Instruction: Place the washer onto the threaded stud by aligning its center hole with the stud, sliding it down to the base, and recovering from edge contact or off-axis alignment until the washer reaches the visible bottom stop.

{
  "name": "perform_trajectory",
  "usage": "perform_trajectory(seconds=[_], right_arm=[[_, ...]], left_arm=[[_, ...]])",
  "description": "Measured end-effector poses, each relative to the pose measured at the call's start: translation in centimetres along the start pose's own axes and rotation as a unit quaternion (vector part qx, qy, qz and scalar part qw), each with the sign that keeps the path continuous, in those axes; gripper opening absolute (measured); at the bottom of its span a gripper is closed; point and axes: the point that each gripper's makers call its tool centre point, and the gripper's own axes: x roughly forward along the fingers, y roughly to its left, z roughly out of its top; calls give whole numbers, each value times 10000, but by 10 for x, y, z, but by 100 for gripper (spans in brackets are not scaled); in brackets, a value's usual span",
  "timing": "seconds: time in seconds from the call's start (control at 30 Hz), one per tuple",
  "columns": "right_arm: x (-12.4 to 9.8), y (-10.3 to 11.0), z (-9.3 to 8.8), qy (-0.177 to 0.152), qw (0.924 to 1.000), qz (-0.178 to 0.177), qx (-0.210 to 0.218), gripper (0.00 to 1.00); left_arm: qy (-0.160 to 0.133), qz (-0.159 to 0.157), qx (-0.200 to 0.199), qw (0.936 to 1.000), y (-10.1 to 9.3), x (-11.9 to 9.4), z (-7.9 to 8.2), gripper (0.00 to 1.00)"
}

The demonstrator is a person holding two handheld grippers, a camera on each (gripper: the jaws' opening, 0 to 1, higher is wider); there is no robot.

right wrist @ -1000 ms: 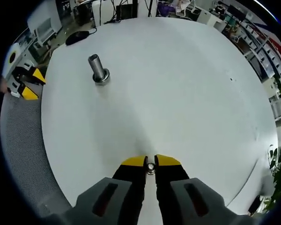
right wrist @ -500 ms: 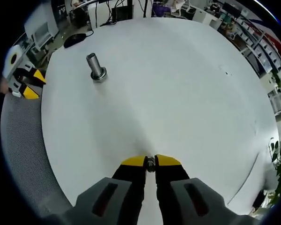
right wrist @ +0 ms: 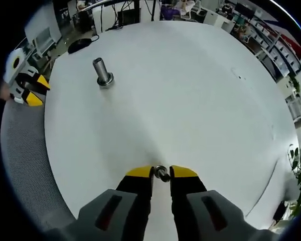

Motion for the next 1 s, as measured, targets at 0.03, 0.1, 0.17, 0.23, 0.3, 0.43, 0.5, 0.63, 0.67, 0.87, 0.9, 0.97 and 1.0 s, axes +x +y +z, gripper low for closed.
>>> perform_trajectory(seconds=[0.03, 0.1, 0.17, 0.23, 0.3, 0.43, 0.5, 0.63, 0.67, 0.87, 0.9, 0.97, 1.0], right_arm=[[0, 0, 0, -20, 10000, 1, 21, 16], [-1, 0, 1, -37, 10000, -7, 10, 17], [-2, 0, 1, -51, 10000, -22, -9, 17], [-3, -1, 2, -95, 9999, -47, 6, 18], [-5, -1, 1, -133, 9999, -75, 28, 19], [-10, -5, -1, -228, 9995, -234, 35, 21], [-14, -7, -2, -288, 9991, -295, 107, 22], [-23, -6, -3, -520, 9973, -406, 323, 23], [-24, -6, -3, -574, 9969, -426, 336, 23], [-39, 4, -16, -857, 9923, -546, 711, 23], [-40, 6, -19, -870, 9921, -565, 709, 23], [-42, 12, -25, -884, 9918, -576, 721, 23], [-43, 15, -27, -897, 9915, -583, 734, 23]], left_arm=[[-2, -2, 0, 10000, 0, 0, 0, 19], [0, 10, 6, 10000, 0, 0, 0, 19], [14, 13, 2, 10000, 0, 0, 0, 19], [12, 11, 12, 10000, 0, 0, 0, 19], [26, 12, 14, 10000, 0, -1, -1, 19], [10, -5, -16, 10000, -1, 0, 0, 19], [6, -2, -18, 10000, 0, 0, 0, 19], [7, -8, -47, 10000, -1, -1, 0, 19], [6, -7, -47, 10000, -1, -1, 0, 19], [-2, -20, -43, 10000, -1, 0, 0, 19], [-3, -27, -48, 10000, -1, -1, 0, 19], [-16, -31, -47, 10000, -2, -1, 1, 19], [-20, -37, -49, 10000, -2, -1, 1, 19]])
